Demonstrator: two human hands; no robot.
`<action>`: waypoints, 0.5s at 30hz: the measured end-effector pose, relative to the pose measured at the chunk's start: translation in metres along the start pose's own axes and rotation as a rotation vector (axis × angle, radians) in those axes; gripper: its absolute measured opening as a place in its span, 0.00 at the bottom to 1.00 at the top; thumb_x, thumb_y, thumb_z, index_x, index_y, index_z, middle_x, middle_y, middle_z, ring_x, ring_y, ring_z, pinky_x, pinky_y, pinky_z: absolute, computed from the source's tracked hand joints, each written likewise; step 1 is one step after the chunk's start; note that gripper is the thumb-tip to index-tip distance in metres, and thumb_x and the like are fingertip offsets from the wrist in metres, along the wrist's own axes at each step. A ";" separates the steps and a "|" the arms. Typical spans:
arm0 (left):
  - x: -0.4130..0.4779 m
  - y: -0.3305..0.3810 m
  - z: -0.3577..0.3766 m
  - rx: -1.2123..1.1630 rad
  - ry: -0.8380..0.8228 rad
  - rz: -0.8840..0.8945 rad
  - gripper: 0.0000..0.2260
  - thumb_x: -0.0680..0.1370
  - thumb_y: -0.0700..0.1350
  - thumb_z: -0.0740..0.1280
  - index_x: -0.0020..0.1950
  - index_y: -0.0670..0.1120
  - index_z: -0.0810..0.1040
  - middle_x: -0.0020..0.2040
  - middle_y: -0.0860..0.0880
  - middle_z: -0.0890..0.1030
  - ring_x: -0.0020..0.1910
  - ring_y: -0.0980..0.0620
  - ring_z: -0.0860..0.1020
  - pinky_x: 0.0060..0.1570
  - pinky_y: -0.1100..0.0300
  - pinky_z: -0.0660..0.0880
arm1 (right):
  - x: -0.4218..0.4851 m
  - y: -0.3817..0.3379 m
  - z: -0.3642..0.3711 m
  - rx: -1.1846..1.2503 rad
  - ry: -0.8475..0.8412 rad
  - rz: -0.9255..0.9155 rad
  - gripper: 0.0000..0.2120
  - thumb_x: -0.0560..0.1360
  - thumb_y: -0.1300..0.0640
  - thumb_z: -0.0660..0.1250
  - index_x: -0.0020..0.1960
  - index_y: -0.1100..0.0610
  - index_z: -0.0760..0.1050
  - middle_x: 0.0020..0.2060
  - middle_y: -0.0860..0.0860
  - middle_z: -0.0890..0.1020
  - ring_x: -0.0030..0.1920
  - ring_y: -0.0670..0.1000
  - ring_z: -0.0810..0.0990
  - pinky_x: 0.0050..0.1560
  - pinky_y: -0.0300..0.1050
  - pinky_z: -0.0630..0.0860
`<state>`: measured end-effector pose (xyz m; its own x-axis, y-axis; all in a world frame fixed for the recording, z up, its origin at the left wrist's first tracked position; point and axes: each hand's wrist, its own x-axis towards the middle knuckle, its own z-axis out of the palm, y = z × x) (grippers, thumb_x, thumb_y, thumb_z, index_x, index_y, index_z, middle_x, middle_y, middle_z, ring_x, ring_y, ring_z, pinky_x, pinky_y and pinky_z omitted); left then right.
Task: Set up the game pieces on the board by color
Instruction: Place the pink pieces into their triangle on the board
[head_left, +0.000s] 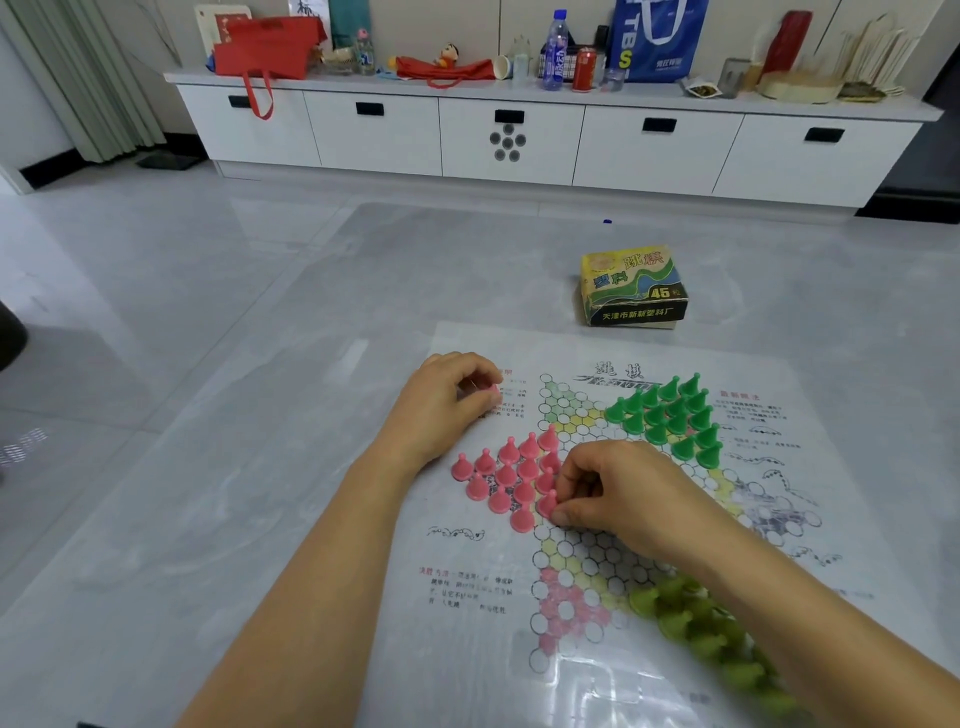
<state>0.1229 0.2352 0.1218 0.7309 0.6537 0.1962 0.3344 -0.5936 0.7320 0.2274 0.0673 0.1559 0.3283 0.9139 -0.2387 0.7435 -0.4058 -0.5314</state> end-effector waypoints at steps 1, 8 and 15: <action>0.000 0.001 0.000 -0.018 0.011 -0.003 0.05 0.74 0.43 0.68 0.49 0.47 0.79 0.39 0.60 0.74 0.44 0.57 0.71 0.43 0.74 0.65 | 0.000 0.000 0.000 0.002 0.000 0.000 0.06 0.68 0.51 0.72 0.38 0.48 0.75 0.36 0.43 0.80 0.40 0.44 0.77 0.46 0.46 0.76; -0.002 0.004 -0.002 -0.185 0.080 -0.038 0.03 0.74 0.43 0.67 0.45 0.50 0.79 0.36 0.55 0.77 0.35 0.64 0.72 0.37 0.75 0.67 | 0.000 0.000 0.001 0.009 0.004 0.004 0.06 0.67 0.51 0.72 0.38 0.49 0.76 0.37 0.44 0.80 0.41 0.44 0.77 0.47 0.46 0.77; -0.003 0.005 -0.001 -0.234 0.071 -0.026 0.07 0.75 0.44 0.67 0.50 0.54 0.78 0.44 0.50 0.79 0.42 0.56 0.75 0.44 0.68 0.70 | 0.001 0.004 -0.001 0.067 -0.019 0.004 0.06 0.67 0.52 0.73 0.38 0.50 0.76 0.37 0.44 0.81 0.38 0.43 0.76 0.45 0.43 0.76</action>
<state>0.1219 0.2310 0.1259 0.6777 0.7033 0.2146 0.1996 -0.4568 0.8669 0.2314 0.0671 0.1546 0.3192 0.9125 -0.2559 0.7017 -0.4091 -0.5834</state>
